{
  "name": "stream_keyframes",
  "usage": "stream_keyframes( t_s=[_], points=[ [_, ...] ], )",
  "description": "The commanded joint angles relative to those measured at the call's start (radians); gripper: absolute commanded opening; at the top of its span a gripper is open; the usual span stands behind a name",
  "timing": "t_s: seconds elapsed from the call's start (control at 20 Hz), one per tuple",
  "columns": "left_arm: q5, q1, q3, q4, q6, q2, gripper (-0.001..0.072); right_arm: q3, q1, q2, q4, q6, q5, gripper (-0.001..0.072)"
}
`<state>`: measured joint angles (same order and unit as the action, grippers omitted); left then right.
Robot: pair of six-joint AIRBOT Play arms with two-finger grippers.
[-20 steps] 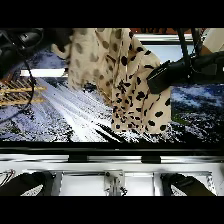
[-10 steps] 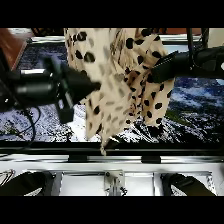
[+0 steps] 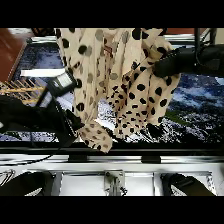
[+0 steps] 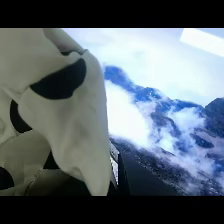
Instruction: Fold the shirts.
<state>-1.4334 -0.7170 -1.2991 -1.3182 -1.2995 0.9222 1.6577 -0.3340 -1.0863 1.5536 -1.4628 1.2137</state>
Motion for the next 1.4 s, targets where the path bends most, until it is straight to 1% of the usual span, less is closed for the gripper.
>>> stream_keyframes(
  t_s=[0.0,0.05,0.15,0.2,0.3,0.4,0.45,0.55,0.7,0.8,0.85,0.9,1.0,1.05,1.15,1.35],
  points=[
    [0.056,0.0,0.085,-0.132,-0.023,0.0,0.0056,0.001,0.0,0.034,-0.023,0.027,-0.055,0.0043],
    [0.107,0.0,0.082,-0.149,-0.022,-0.002,0.0147,0.001,0.0,0.047,-0.039,0.047,-0.064,0.0042],
    [0.182,0.0,0.054,-0.179,-0.023,-0.003,0.0586,0.001,0.0,0.068,-0.066,0.086,-0.068,0.0043],
    [0.217,0.0,0.029,-0.191,-0.023,-0.003,0.071,0.001,0.0,0.076,-0.077,0.119,-0.068,0.0043],
    [0.289,0.0,-0.048,-0.215,-0.023,-0.003,0.0714,0.001,0.0,0.093,-0.082,0.19,-0.074,0.0043],
    [0.36,0.0,-0.126,-0.258,-0.023,-0.003,0.0713,0.001,0.0,0.105,-0.062,0.196,-0.083,0.0042],
    [0.389,0.0,-0.154,-0.285,-0.023,-0.003,0.0713,0.002,0.0,0.112,-0.026,0.169,-0.089,0.0043],
    [0.433,0.0,-0.19,-0.341,-0.023,-0.003,0.0712,0.002,0.0,0.126,0.089,0.064,-0.101,0.0043],
    [0.478,0.005,-0.196,-0.407,-0.033,0.0,0.0706,0.009,0.001,0.148,0.363,-0.103,-0.088,0.0043],
    [0.484,0.029,-0.196,-0.407,-0.127,0.004,0.0706,0.043,0.001,0.149,0.565,-0.198,-0.028,0.0043],
    [0.483,0.045,-0.196,-0.407,-0.174,0.006,0.0706,0.057,0.002,0.149,0.662,-0.229,0.021,0.0043],
    [0.483,0.059,-0.195,-0.407,-0.201,0.008,0.0706,0.069,0.025,0.149,0.729,-0.234,0.077,0.0043],
    [0.48,0.084,-0.193,-0.407,-0.216,0.014,0.0706,0.086,0.147,0.149,0.738,-0.233,0.147,0.0043],
    [0.48,0.095,-0.193,-0.407,-0.216,0.017,0.0705,0.086,0.23,0.149,0.73,-0.231,0.148,0.0042],
    [0.48,0.114,-0.193,-0.407,-0.216,0.021,0.0706,0.086,0.408,0.145,0.692,-0.226,0.133,0.0043],
    [0.48,0.139,-0.193,-0.407,-0.216,0.03,0.0705,0.086,0.751,0.128,0.555,-0.222,0.06,0.0043]
  ],
)
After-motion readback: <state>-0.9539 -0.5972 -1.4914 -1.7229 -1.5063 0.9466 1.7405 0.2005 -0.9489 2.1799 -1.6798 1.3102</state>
